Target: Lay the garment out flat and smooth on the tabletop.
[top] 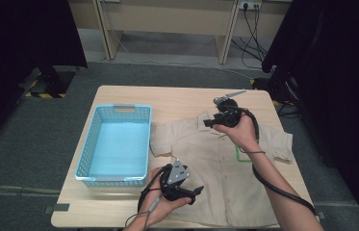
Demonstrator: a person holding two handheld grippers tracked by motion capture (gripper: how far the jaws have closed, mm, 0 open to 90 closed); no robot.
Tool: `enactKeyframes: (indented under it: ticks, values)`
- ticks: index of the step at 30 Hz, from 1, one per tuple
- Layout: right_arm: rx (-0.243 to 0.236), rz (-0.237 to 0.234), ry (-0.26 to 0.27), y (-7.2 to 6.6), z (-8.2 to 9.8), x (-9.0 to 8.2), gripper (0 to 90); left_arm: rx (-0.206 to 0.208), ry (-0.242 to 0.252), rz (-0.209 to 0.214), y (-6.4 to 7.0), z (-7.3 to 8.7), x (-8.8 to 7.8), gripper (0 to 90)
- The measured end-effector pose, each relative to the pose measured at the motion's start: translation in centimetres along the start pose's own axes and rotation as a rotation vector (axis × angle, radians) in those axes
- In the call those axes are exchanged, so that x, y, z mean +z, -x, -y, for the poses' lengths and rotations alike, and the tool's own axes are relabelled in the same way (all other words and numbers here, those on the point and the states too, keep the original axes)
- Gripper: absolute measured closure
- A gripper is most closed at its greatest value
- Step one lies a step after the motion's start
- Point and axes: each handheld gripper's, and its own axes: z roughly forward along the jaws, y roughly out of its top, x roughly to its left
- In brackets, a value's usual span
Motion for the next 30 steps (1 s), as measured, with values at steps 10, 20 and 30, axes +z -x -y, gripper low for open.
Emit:
enactKeyframes:
  ticks: [10, 20, 30]
  values:
    - [0.102, 0.090, 0.012, 5.5, 4.4, -2.9, 42.2, 0.003, 0.063, 0.017, 0.6, 1.5, -0.8, 13.1]
    - [0.176, 0.157, 0.035, 8.5, 8.2, -5.6, 41.3, 0.007, 0.131, 0.018, 1.1, 3.1, -1.6, 13.1]
    - [0.244, 0.242, 0.023, 11.1, 12.2, -7.7, 40.0, 0.004, 0.165, 0.003, 1.0, 4.0, -1.7, 13.2]
